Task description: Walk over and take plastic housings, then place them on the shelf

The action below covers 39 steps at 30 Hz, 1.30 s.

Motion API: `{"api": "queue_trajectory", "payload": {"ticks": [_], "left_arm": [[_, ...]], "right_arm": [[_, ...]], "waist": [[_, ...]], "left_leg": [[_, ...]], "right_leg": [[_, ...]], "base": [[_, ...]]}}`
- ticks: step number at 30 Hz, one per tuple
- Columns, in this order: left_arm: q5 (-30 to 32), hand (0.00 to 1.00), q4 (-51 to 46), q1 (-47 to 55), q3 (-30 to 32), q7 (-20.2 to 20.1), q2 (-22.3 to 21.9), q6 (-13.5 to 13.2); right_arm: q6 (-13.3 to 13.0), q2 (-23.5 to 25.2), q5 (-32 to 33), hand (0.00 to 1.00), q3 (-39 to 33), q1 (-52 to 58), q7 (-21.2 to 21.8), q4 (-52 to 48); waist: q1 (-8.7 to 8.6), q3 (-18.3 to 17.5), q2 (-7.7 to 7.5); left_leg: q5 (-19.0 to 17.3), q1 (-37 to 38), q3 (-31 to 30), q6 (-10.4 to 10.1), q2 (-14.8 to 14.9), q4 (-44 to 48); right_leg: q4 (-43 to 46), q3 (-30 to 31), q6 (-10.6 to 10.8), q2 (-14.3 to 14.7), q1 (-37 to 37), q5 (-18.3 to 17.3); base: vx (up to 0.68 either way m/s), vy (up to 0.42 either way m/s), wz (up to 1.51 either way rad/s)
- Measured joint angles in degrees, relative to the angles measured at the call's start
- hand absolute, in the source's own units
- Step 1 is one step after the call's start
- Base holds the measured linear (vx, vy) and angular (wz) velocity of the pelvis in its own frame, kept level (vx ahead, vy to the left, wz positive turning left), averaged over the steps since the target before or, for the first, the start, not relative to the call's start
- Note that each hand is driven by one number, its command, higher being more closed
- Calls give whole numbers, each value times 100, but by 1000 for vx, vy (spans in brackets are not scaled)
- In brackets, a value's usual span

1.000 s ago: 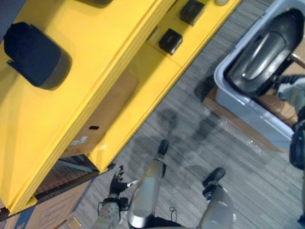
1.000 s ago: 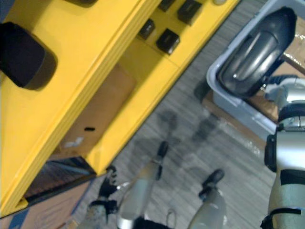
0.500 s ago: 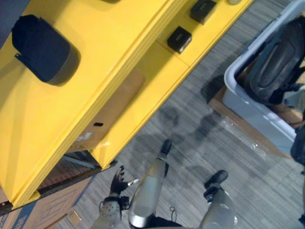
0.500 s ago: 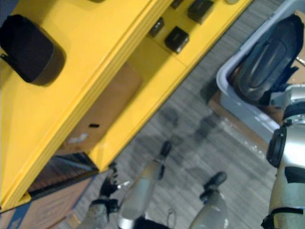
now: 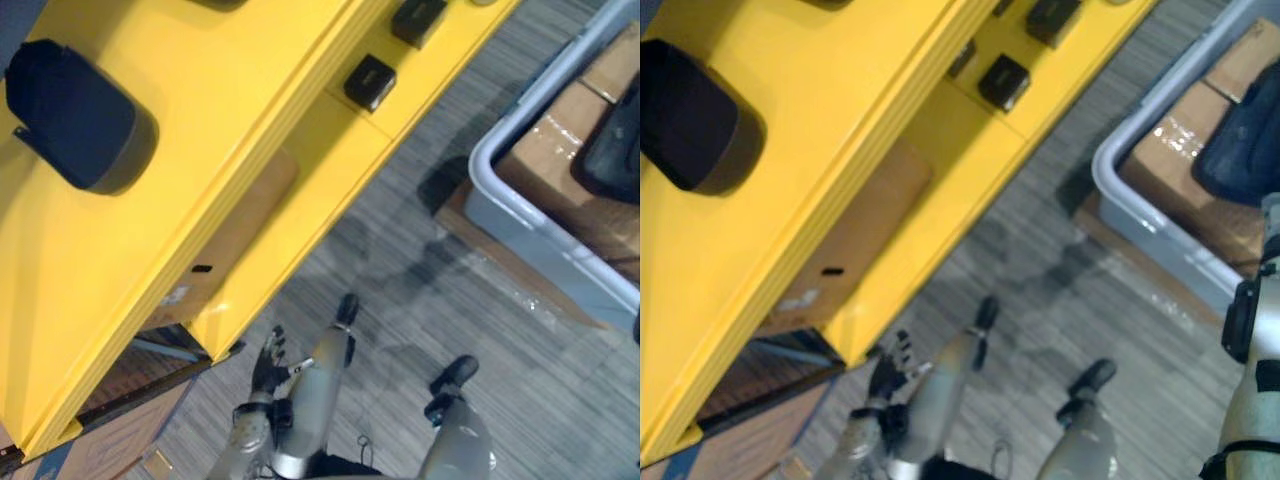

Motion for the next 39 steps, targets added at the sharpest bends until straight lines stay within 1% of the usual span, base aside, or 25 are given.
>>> {"api": "queue_trajectory", "payload": {"ticks": [3, 6, 10, 12, 13, 14, 15, 16, 17, 18, 19, 20, 22, 23, 24, 25, 27, 28, 29, 31, 33, 34, 37, 38, 39], "left_arm": [[42, 0, -146, -14, -17, -2, 0, -102], [200, 0, -215, -157, -40, 3, 3, -186], [307, 0, -426, -951, -241, 19, 59, -204], [286, 0, -426, -1291, -328, -16, 129, -220], [204, 0, -426, -1499, -359, -56, 173, -228], [20, 0, -410, -1829, -384, -131, 250, -241], [-237, 0, -342, -2173, -387, -256, 263, -277], [-360, 0, -303, -2364, -389, -311, 258, -287], [-778, 0, -281, -2782, -419, -471, 254, -297], [-964, 0, -280, -2929, -432, -545, 243, -298], [-1220, 0, -264, -3179, -464, -626, 216, -298], [-1338, 0, -243, -3304, -481, -679, 204, -297], [-1752, 0, -21, -3771, -532, -760, 49, -277], [-1825, 0, 26, -3853, -532, -761, -9, -271], [-1955, 0, 134, -4014, -532, -758, -69, -225], [-2025, 0, 232, -4167, -558, -756, -115, -112], [-2050, 0, 395, -4363, -593, -748, -249, 3], [-2067, 0, 400, -4410, -590, -748, -280, 36], [-2071, 0, 401, -4428, -585, -748, -279, 56], [-2179, 0, 439, -4631, -551, -754, -267, 186], [-2296, 0, 599, -4813, -455, -754, -283, 279], [-2297, 0, 601, -4845, -443, -755, -268, 319], [-2298, 0, 593, -4903, -321, -755, -256, 408], [-2299, 0, 581, -4949, -257, -756, -268, 436], [-2297, 0, 572, -4951, -234, -754, -266, 436]], "right_arm": [[-223, 0, 4, 100, 224, 122, -227, -167], [-364, 0, 2, 100, 367, 138, -455, -253], [-575, 54, 1, 100, 519, 165, -811, -351], [-633, 163, -2, 100, 578, 168, -917, -536], [-684, 241, -2, 100, 578, 168, -961, -641], [-749, 354, -6, 100, 589, 164, -1067, -765], [-752, 457, -11, 100, 641, 142, -1161, -881], [-758, 497, -21, 100, 661, 123, -1203, -935], [-785, 611, -84, 100, 698, 65, -1303, -987], [-805, 663, -127, 100, 698, 35, -1339, -1004], [-831, 793, -178, 100, 699, 3, -1459, -1080], [-843, 850, -186, 100, 699, -5, -1523, -1137], [-858, 1105, -255, 100, 699, -118, -1807, -1336], [-866, 1161, -286, 100, 699, -142, -1875, -1442], [-903, 1281, -392, 100, 700, -219, -1986, -1638], [-959, 1389, -419, 100, 705, -278, -2075, -1831], [-982, 1430, -558, 100, 832, -331, -2221, -2065], [-1014, 1505, -640, 100, 855, -340, -2290, -2247], [-1034, 1565, -646, 100, 856, -341, -2319, -2341], [-1116, 1716, -783, 100, 857, -338, -2423, -2806], [-1163, 1769, -913, 100, 893, -288, -2433, -3142], [-1183, 1781, -932, 100, 922, -257, -2433, -3242], [-1265, 1883, -1151, 100, 962, 185, -2433, -3917], [-1385, 1941, -1328, 100, 872, 696, -2429, -4507], [-1456, 2024, -1442, 100, 769, 994, -2421, -4836]], "waist": [[-79, 2, -3], [-144, 4, -7], [-206, 63, -93], [-308, 106, -157], [-354, 128, -190], [-378, 165, -260], [-434, 164, -326], [-462, 164, -354], [-485, 164, -443], [-512, 164, -462], [-590, 161, -504], [-628, 164, -510], [-778, 152, -566], [-796, 152, -604], [-816, 151, -681], [-923, 151, -740], [-978, 153, -799], [-1020, 148, -856], [-1069, 138, -880], [-1184, 131, -989], [-1292, 132, -997], [-1316, 131, -1003], [-1404, 79, -1128], [-1482, 36, -1223], [-1526, 18, -1273]], "left_leg": [[1, 36, 23, -1, 69, -67], [23, 93, 45, -35, 121, -142], [139, 209, 61, -135, 238, -370], [210, 284, 80, -159, 274, -506], [237, 318, 107, -176, 316, -573], [276, 373, 176, -200, 368, -674], [320, 377, 216, -217, 404, -757], [346, 369, 231, -230, 419, -799], [428, 367, 314, -249, 470, -939], [454, 360, 327, -257, 492, -976], [513, 365, 352, -277, 521, -1074], [526, 366, 355, -288, 541, -1095], [586, 371, 391, -329, 594, -1185], [604, 380, 437, -334, 617, -1225], [644, 391, 533, -350, 673, -1291], [668, 391, 551, -359, 696, -1324], [686, 475, 630, -368, 733, -1375], [694, 567, 695, -380, 748, -1423], [715, 610, 718, -384, 752, -1468], [742, 760, 862, -400, 786, -1555], [744, 878, 915, -401, 814, -1569], [744, 939, 938, -402, 826, -1580], [753, 1304, 1126, -426, 881, -1715], [746, 1484, 1216, -434, 895, -1770], [740, 1586, 1269, -441, 902, -1806]], "right_leg": [[0, 22, -74, 57, 2, -43], [0, 49, -82, 91, 3, -40], [-34, 97, -141, 187, -9, -18], [-63, 125, -196, 214, -13, 21], [-115, 154, -275, 265, -21, 80], [-215, 224, -347, 335, -28, 149], [-328, 302, -364, 388, -52, 201], [-361, 309, -366, 402, -79, 223], [-466, 373, -408, 452, -158, 298], [-508, 398, -440, 482, -180, 334], [-583, 434, -484, 526, -211, 388], [-609, 442, -497, 552, -217, 411], [-611, 483, -485, 596, -294, 425], [-611, 517, -482, 604, -329, 433], [-626, 632, -517, 646, -423, 503], [-703, 641, -525, 683, -421, 538], [-716, 721, -537, 715, -419, 564], [-716, 791, -537, 724, -400, 564], [-716, 808, -537, 724, -391, 564], [-722, 948, -537, 745, -378, 564], [-742, 979, -536, 763, -289, 565], [-751, 998, -536, 773, -242, 565], [-771, 1144, -535, 809, -53, 563], [-781, 1233, -531, 822, 49, 559], [-802, 1264, -529, 826, 117, 557]], "base": [[-38, -41, -8], [-15, -34, -6], [-10, -71, -6], [-3, -63, -8], [-9, -59, -24], [-13, -55, -32], [-13, -54, -28], [-24, -65, -28], [-21, -51, -23], [-28, -60, -26], [-14, -38, -13], [-19, -49, -14], [-16, -48, -14], [-19, -51, -31], [-13, -42, -31], [-11, -51, -28], [-2, -37, -21], [1, -22, -24], [5, -20, -24], [-1, -22, -25], [0, -21, -15], [12, -21, -16], [22, -13, -26], [21, -4, -26], [29, -2, -23]]}}
